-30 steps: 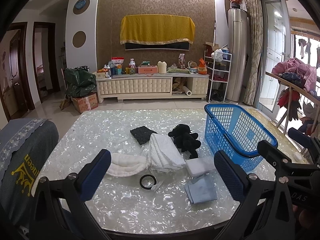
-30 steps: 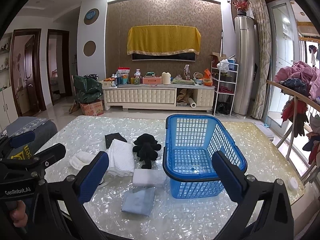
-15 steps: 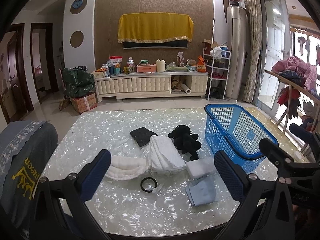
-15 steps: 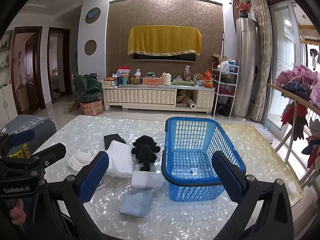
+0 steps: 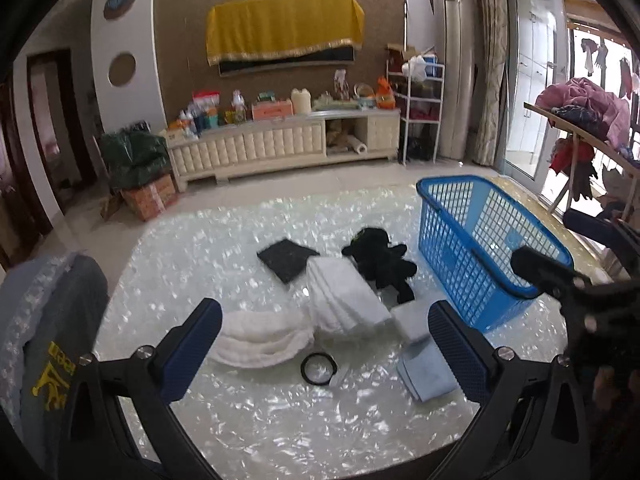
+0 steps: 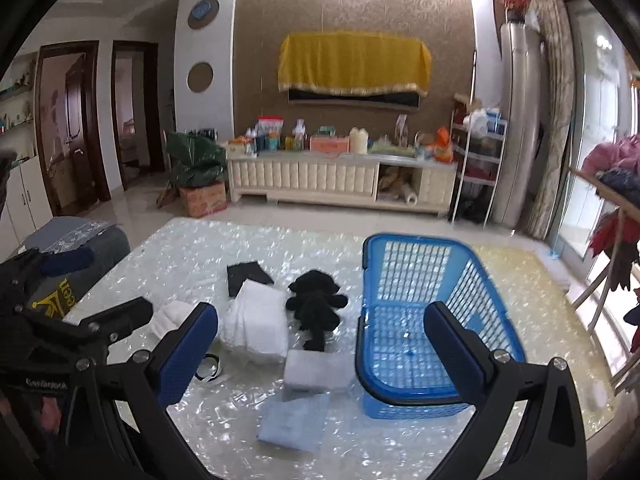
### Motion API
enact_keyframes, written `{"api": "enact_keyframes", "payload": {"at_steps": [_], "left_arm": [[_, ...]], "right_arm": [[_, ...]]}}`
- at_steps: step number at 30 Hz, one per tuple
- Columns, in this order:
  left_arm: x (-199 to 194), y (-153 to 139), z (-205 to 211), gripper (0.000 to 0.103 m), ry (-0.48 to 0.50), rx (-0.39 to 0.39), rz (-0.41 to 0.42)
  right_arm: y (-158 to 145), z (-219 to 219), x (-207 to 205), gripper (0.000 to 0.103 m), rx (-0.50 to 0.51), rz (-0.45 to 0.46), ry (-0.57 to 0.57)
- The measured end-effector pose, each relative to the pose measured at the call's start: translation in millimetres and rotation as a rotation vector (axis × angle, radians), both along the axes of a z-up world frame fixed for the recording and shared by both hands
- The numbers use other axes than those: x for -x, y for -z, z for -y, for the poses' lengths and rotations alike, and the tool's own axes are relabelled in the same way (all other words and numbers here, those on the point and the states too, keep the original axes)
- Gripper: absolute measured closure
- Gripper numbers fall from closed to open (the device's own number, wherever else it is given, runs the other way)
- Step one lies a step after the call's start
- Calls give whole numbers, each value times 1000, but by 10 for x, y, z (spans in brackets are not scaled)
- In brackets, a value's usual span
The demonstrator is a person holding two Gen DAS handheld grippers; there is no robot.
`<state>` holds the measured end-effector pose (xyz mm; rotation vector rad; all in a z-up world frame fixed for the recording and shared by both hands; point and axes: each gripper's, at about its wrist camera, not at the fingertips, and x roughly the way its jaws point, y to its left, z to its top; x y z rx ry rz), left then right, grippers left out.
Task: Organize soft objects
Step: 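Move the right gripper down to the light blue cloth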
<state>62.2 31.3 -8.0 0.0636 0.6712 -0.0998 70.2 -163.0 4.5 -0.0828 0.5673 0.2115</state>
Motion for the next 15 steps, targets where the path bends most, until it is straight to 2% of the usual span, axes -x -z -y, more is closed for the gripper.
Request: {"api": "enact_keyframes", "payload": {"at_steps": [5,11,15], "left_arm": [[-89,157,-164,1,23,11,-82],[-189,357,-335,1,48,26,-189],[-238,532,-444,1,57,30,-252]], "right_arm": [[34,-146,-192,0,-35,-93,-32],[141,-338,-251,0,3,-139,-64],[276,-439,-299,0,16,-203,-93]]}}
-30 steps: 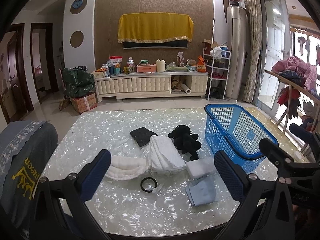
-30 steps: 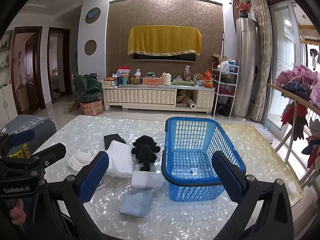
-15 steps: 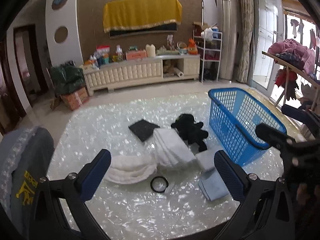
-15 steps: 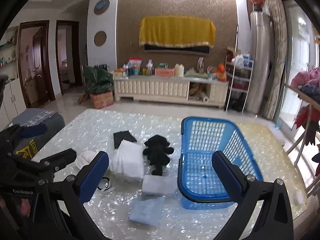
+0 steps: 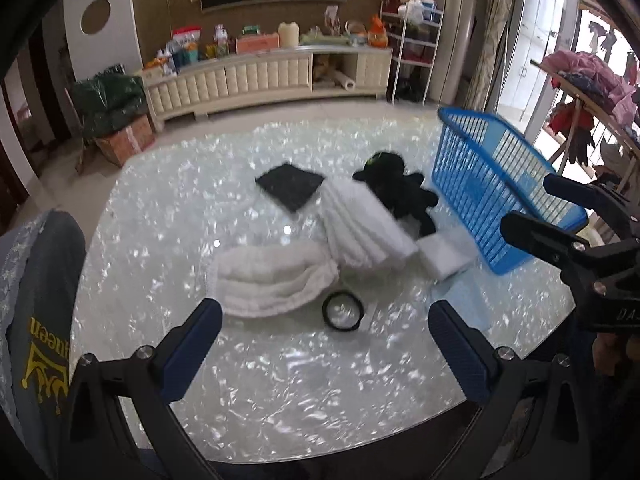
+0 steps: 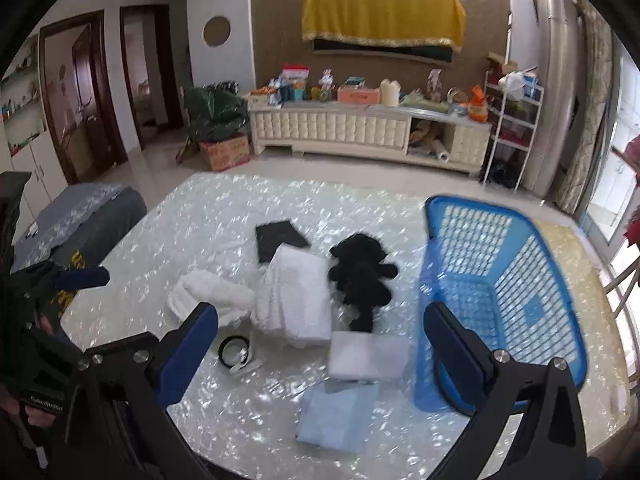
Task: Organize soft objects
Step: 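Move the right gripper down to the light blue cloth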
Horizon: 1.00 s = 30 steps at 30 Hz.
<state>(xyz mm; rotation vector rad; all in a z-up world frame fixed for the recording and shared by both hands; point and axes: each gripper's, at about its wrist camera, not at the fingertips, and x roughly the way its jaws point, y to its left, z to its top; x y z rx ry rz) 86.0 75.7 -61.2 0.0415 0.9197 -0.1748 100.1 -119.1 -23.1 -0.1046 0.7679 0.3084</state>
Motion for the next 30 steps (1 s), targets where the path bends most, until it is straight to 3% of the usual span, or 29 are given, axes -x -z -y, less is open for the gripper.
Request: {"api": "enact_keyframes", "payload": {"at_steps": [6,8,12,17,30], "left_arm": [[-106,288,-181,1,-4,-25,-85],[-149,352,-232,6,-2,-45,-102],[-271,485,-346,7,42,-74,-141],[-406,586,-406,21,108,-87,-174],[-735,844,-486,21,233,-216,-207]], "right_arm": [[192,-153,-41,0,14,-87,-31],[245,-200,-50,0,29,-106,-37],[428,-273,-74,0,67,-151,-52],[630,-294,-127,7,84,-224,-41],[1063,-131,-238,7,133,-366,51]]}}
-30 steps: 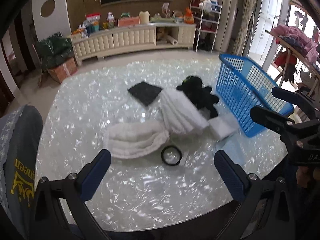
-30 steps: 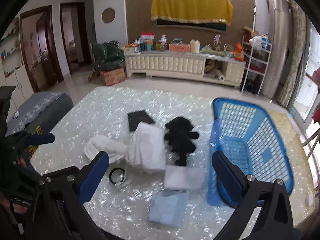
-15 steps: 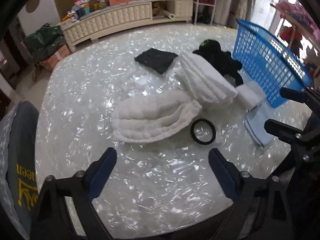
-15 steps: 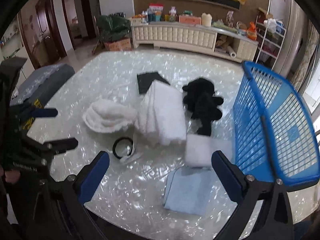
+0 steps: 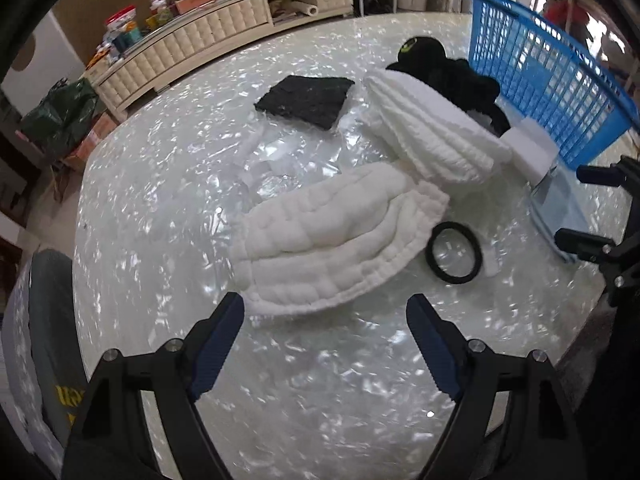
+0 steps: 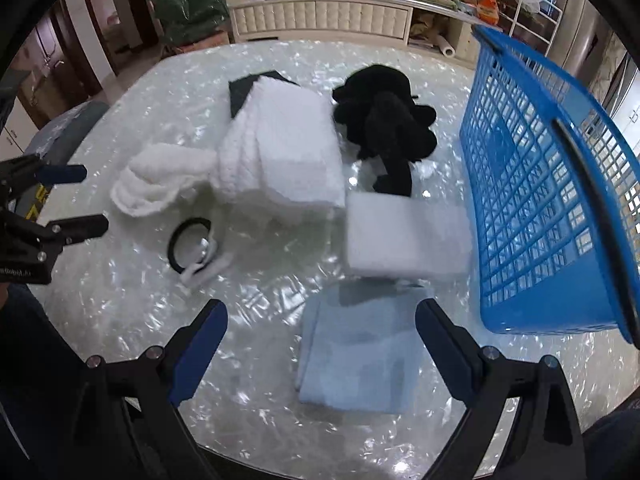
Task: Organize soft objects
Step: 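Move the right gripper down to the light blue cloth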
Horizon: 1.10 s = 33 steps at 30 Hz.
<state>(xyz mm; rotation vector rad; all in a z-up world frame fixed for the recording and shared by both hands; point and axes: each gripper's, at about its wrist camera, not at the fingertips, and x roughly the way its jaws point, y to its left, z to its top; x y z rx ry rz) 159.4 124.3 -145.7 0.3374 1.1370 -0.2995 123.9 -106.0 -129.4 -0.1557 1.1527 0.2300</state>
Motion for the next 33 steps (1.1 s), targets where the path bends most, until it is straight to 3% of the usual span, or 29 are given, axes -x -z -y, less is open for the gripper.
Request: {"api": "enact_keyframes", "payload": {"at_steps": [9,18,20,25,28,31,33], "left_arm": [[-168,148,153,21,186,-29,-19],[-362,335,237,22,243,-44,-57],[-375,351,229,34,240,-50,-51],[-444,357,165,48,219,-21,-48],[-427,349,160,64,216,-13,-40],[-434,332,133,72,202,7,-43],[-420,270,94,84,186,62,-43]], "right_arm": [[208,174,16,12,12,-76,42],[371,396,24,19,41,-119,94],[387,436,6,20,34,-118,97],[372,424,34,27,38,-110,84],[390,385,43,41,31,-97,70],[380,333,128,54,24,-70,30],[374,327,164,63,15,-64,14]]}}
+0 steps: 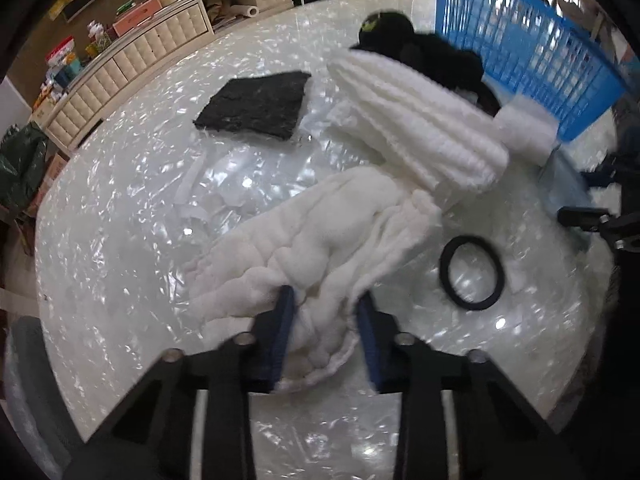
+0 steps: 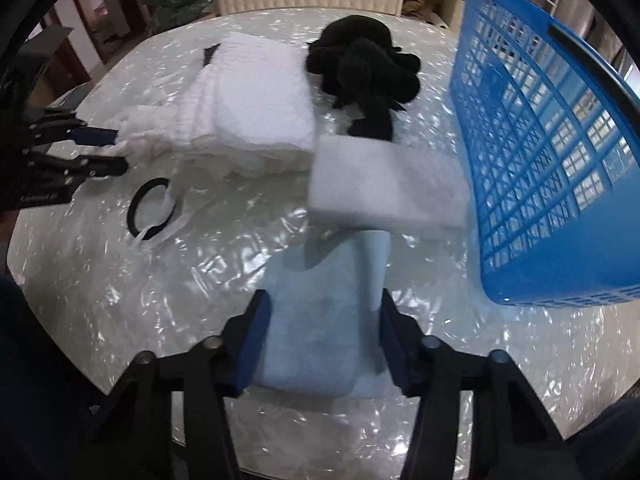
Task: Organize soft objects
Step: 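Grasp the light blue cloth with the right gripper and lift it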
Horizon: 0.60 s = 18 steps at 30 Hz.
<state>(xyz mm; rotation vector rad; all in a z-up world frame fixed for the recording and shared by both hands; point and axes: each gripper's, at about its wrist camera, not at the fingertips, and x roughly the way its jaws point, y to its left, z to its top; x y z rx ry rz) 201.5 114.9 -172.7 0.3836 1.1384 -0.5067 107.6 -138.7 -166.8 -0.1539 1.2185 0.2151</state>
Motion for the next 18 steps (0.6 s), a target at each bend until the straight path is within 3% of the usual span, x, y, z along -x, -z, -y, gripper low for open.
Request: {"api": "enact_keyframes", "payload": {"at_steps": [2,3,8,12,18], "left_arm": [[-7,-29,5,90,-15,15,5],[5,-35,20,91,-22,-3,18],[102,-45,84,92,-45,-54,35],[172,-269,9,92,-197,9,31],[470,-511,84,92,-250,8,65]], "right_arm": [[-1,15,25,81,-9,7,-2],[-2,35,27,84,-22,7,2],[-39,89,51,90,-32,18,-11],[-54,18,36,95,-48,-3,-5],[-150,54,103,95,-95,-6,-4]]}}
